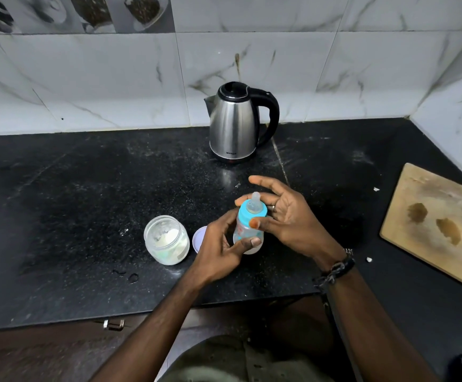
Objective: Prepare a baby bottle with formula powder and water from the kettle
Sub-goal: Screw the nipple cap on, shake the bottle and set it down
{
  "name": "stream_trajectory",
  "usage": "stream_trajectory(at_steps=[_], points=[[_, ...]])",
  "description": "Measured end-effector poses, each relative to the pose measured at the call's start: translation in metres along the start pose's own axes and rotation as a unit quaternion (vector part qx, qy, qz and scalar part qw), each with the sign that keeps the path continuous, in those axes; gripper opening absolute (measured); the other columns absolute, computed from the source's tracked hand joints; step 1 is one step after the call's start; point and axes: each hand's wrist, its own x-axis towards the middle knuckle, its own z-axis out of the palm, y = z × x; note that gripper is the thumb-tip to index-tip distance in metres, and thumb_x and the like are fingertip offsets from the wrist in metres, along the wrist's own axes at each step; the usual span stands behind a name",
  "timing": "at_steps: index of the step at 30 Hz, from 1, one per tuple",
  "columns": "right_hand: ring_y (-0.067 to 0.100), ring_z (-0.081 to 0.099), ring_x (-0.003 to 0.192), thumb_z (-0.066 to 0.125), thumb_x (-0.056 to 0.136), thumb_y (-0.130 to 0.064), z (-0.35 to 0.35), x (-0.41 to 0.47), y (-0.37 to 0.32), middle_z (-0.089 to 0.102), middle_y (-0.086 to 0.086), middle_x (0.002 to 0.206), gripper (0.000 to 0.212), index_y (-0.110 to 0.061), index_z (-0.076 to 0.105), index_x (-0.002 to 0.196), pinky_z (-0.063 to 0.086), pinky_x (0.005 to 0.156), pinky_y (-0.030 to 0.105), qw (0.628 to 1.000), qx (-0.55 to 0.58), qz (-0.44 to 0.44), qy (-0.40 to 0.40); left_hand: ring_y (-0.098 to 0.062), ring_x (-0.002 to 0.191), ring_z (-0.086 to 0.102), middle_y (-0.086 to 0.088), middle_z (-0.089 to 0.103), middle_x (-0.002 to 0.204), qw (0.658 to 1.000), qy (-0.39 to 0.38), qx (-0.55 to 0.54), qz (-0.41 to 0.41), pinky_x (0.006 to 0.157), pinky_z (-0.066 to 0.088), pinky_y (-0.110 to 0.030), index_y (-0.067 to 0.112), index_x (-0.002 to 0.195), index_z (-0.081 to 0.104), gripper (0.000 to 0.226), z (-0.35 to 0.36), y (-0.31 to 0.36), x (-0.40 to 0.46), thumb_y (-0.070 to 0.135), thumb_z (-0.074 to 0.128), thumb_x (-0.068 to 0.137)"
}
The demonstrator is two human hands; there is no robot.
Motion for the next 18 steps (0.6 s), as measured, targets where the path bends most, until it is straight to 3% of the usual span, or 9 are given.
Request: stream_trajectory(at_steps=[3, 7, 9, 11, 13, 15, 18], points=[[0.020, 0.069, 0.110, 0.081, 0.070, -0.009, 0.018, -0.002, 0.007, 0.074, 0.004, 0.112, 0.075, -0.017, 0.048, 0.137, 0.050, 0.104, 0.051, 0.993, -0.043, -0.031, 0.103, 0.001, 0.110, 0.069, 0.023, 0.074, 0.114, 1.000, 0.022, 0.013, 0.016, 0.094, 0.050, -0.015, 0.018, 0.129, 0.062, 0.048, 0.004, 0.002, -0.002, 0.006, 0.075, 0.084], [0.002, 0.065, 0.111, 0.085, 0.068, -0.022, 0.044, -0.004, 0.012, 0.074, -0.016, 0.107, 0.067, -0.023, 0.055, 0.128, 0.048, 0.105, 0.039, 0.963, -0.137, -0.069, 0.221, -0.008, 0.112, 0.070, 0.005, 0.074, 0.118, 0.994, 0.081, 0.042, 0.053, 0.096, 0.053, -0.023, 0.012, 0.133, 0.062, 0.055, 0.011, -0.003, -0.006, -0.004, 0.064, 0.080], [-0.007, 0.063, 0.108, 0.087, 0.070, -0.018, 0.054, -0.004, 0.014, 0.068, -0.027, 0.103, 0.062, -0.019, 0.058, 0.125, 0.050, 0.098, 0.023, 0.944, -0.164, -0.087, 0.274, -0.008, 0.105, 0.071, 0.004, 0.074, 0.111, 0.990, 0.108, 0.058, 0.070, 0.090, 0.055, -0.025, 0.010, 0.126, 0.065, 0.051, 0.014, -0.004, -0.006, -0.010, 0.063, 0.079], [-0.009, 0.064, 0.101, 0.087, 0.071, -0.014, 0.062, -0.003, 0.016, 0.065, -0.026, 0.101, 0.057, -0.014, 0.060, 0.121, 0.049, 0.089, 0.013, 0.924, -0.180, -0.105, 0.321, 0.002, 0.089, 0.065, 0.012, 0.070, 0.095, 0.985, 0.132, 0.067, 0.083, 0.079, 0.051, -0.021, 0.014, 0.108, 0.064, 0.037, 0.018, -0.005, -0.007, -0.008, 0.066, 0.078], [-0.001, 0.068, 0.096, 0.087, 0.070, -0.016, 0.070, -0.003, 0.018, 0.067, -0.020, 0.100, 0.054, -0.014, 0.060, 0.117, 0.053, 0.085, 0.020, 0.905, -0.201, -0.118, 0.357, 0.006, 0.077, 0.058, 0.013, 0.063, 0.083, 0.980, 0.156, 0.083, 0.086, 0.070, 0.048, -0.020, 0.018, 0.096, 0.058, 0.029, 0.022, -0.005, -0.008, -0.003, 0.069, 0.078], [0.006, 0.070, 0.092, 0.086, 0.070, -0.017, 0.074, -0.002, 0.019, 0.071, -0.013, 0.099, 0.051, -0.015, 0.060, 0.114, 0.056, 0.082, 0.026, 0.891, -0.214, -0.124, 0.380, 0.004, 0.072, 0.053, 0.012, 0.060, 0.080, 0.975, 0.184, 0.094, 0.080, 0.064, 0.047, -0.025, 0.018, 0.090, 0.056, 0.025, 0.026, -0.007, -0.008, 0.002, 0.072, 0.079], [0.003, 0.070, 0.084, 0.087, 0.071, -0.018, 0.077, -0.001, 0.020, 0.071, -0.013, 0.093, 0.047, -0.017, 0.059, 0.109, 0.054, 0.076, 0.017, 0.883, -0.216, -0.124, 0.398, -0.007, 0.072, 0.059, 0.006, 0.064, 0.082, 0.970, 0.206, 0.104, 0.078, 0.064, 0.052, -0.034, 0.014, 0.091, 0.058, 0.018, 0.028, -0.013, -0.009, 0.005, 0.072, 0.083]])
